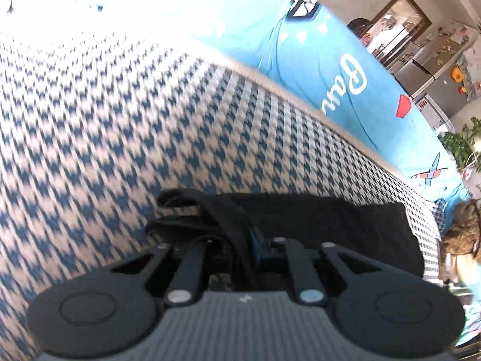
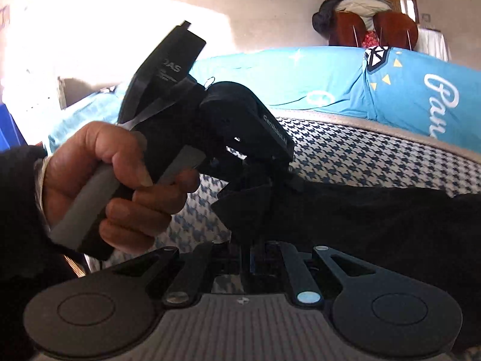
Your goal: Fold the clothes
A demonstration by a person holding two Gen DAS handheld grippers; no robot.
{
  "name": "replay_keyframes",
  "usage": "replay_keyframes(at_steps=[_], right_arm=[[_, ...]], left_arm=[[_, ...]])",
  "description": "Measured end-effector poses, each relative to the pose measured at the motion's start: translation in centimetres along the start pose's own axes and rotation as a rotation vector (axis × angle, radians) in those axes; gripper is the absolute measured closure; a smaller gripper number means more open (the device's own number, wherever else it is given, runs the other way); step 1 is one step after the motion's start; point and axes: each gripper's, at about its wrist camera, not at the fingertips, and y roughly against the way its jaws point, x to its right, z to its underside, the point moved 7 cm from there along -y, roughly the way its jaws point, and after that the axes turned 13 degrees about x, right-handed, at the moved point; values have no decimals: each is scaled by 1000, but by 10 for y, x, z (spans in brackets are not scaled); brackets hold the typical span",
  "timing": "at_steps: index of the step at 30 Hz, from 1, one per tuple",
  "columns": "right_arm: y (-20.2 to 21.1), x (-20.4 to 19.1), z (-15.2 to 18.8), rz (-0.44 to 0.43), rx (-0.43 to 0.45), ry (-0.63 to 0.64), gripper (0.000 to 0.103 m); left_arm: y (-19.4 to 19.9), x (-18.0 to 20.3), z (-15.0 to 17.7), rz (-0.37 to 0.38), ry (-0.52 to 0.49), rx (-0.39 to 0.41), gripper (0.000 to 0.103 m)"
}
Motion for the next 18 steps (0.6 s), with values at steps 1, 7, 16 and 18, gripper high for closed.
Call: replay_keyframes(at_steps=[1, 7, 16, 18], right_arm=[[-3, -2, -3, -4, 7, -12, 96], [-30, -17, -24, -52, 54, -85, 96], [-82, -30, -18, -135, -1, -252, 85], [-82, -31, -12, -141, -33, -264, 81]], left_arm=[[2, 1, -5, -4, -21, 10, 93], [15, -14, -37, -38, -54, 67, 93], [5, -79, -52, -263, -53, 40, 79], [8, -85, -51, -324, -79, 50, 77]])
